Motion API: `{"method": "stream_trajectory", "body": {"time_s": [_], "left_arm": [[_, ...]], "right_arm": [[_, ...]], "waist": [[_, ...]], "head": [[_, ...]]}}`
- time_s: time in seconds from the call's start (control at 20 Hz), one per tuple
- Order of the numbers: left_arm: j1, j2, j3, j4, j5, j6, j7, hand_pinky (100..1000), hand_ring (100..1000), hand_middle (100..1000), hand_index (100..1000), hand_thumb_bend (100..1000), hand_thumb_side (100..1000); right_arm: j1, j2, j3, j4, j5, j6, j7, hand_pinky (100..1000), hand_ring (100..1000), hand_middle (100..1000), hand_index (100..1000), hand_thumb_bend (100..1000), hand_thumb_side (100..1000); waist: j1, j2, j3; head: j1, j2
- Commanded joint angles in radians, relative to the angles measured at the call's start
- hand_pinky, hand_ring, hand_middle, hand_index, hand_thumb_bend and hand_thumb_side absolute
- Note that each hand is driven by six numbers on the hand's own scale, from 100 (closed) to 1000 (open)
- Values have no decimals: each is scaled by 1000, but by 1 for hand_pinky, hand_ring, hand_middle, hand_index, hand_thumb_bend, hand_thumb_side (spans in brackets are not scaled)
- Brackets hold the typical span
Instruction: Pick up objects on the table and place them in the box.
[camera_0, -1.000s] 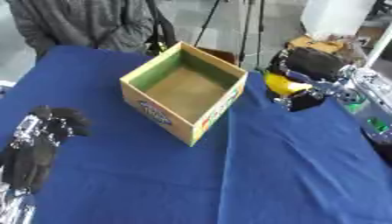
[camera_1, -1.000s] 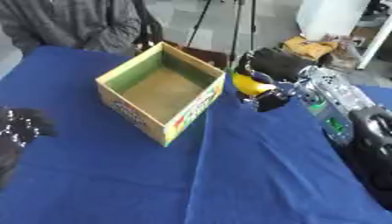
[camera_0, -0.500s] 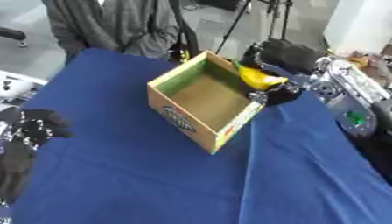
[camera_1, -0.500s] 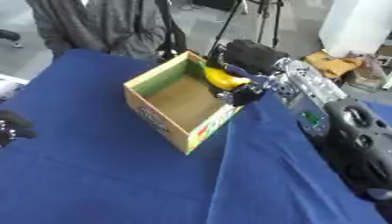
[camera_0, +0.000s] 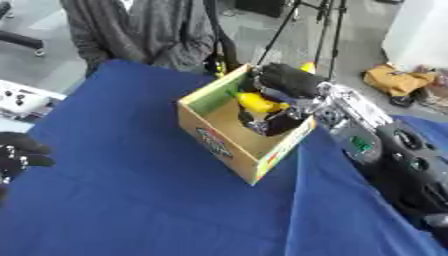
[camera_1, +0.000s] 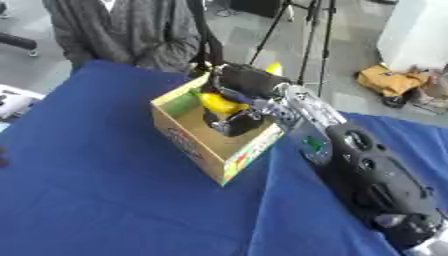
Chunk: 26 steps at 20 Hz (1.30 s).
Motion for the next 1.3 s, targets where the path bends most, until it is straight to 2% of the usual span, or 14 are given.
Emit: {"method": "stream_trajectory", "body": {"time_s": [0.05, 0.2, 0.25, 0.3, 0.35, 0.4, 0.45, 0.6, 0.65, 0.75, 1.05, 1.3], "left_arm": [[-19, -1, -6, -18, 2, -1, -8, 634, 660, 569, 677, 357, 946], [-21, -5, -8, -17, 0, -1, -11, 633, 660, 568, 676, 357, 948], [-22, -6, -9, -17, -1, -1, -12, 633, 660, 568, 676, 357, 949], [-22, -7, -10, -17, 0, -1, -13, 633, 660, 568, 676, 358, 949], [-23, -7, -11, -16, 0, -1, -14, 633, 660, 568, 677, 357, 949], [-23, -7, -12, -16, -1, -1, -15, 633, 660, 568, 676, 358, 949], [-23, -7, -13, -16, -1, -1, -16, 633, 660, 568, 676, 358, 949], [-23, -7, -15, -16, -1, -1, -18, 633, 660, 568, 677, 359, 948], [-23, -7, -15, -16, -1, -1, -19, 633, 661, 569, 677, 359, 949], [-23, -6, -16, -15, -1, -1, -21, 633, 661, 568, 677, 360, 948], [-18, -7, -15, -12, -3, -1, -21, 633, 661, 568, 676, 363, 948], [-5, 2, -8, -6, -10, -2, -16, 633, 661, 568, 675, 366, 947]], "right_arm": [[-12, 1, -7, 43, -4, -7, -24, 385, 217, 153, 222, 100, 240], [-11, 13, -5, 71, 1, -20, -46, 405, 265, 192, 260, 100, 252], [-11, 15, -5, 76, 2, -23, -55, 435, 328, 254, 317, 100, 275], [-11, 16, -6, 80, 4, -25, -64, 456, 370, 291, 360, 100, 260], [-11, 16, -6, 84, 5, -27, -71, 491, 433, 381, 431, 100, 286], [-10, 16, -6, 87, 6, -28, -78, 499, 453, 402, 451, 100, 285], [-10, 16, -6, 89, 7, -30, -83, 524, 505, 461, 503, 100, 278], [-8, 15, -5, 96, 12, -35, -85, 610, 627, 612, 631, 100, 144], [-8, 15, -5, 97, 13, -38, -81, 662, 681, 688, 674, 100, 206], [-7, 13, -6, 97, 14, -46, -75, 707, 734, 751, 702, 100, 298], [-7, 6, -16, 64, -1, -47, -92, 695, 722, 724, 715, 100, 342], [-14, -21, -35, -64, -97, -4, -126, 678, 719, 721, 727, 100, 352]], "waist": [[7, -9, 6], [6, 2, 11], [6, 5, 11], [6, 6, 11], [7, 7, 10], [7, 8, 8], [8, 9, 7], [10, 8, 3], [11, 8, 1], [13, 7, -2], [17, 5, -16], [18, -8, -66]], "head": [[-14, -25], [-18, -31], [-18, -31], [-18, -31], [-18, -30], [-18, -30], [-18, -29], [-17, -29], [-17, -28], [-17, -28], [-15, -28], [19, -18]]}}
